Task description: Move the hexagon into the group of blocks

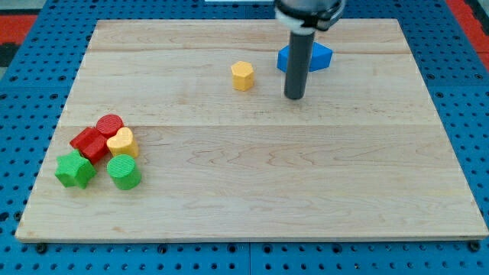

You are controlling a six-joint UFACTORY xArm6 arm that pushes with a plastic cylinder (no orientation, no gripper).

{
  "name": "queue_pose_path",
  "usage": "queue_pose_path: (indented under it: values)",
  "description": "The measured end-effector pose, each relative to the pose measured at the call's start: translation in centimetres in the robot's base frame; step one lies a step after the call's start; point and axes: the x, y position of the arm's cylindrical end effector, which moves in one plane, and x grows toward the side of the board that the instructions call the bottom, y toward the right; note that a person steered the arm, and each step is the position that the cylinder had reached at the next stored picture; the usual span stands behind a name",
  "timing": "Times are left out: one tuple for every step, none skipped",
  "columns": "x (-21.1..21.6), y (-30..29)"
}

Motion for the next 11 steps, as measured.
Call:
queue_pose_path:
  values:
    - [-1.2,-9.0]
    - [-1.6,-14.1]
    - [-2.7,-8.5]
    - [-5.9,-5.4]
    - [-9.5,-13.2]
    - [0.3,-22.3]
    - [-3.6,-23.3]
    - [-6.9,-18.0]
    - [-1.1,-14.8]
    - [1.5,-24.0]
    - [5.4,-25.3]
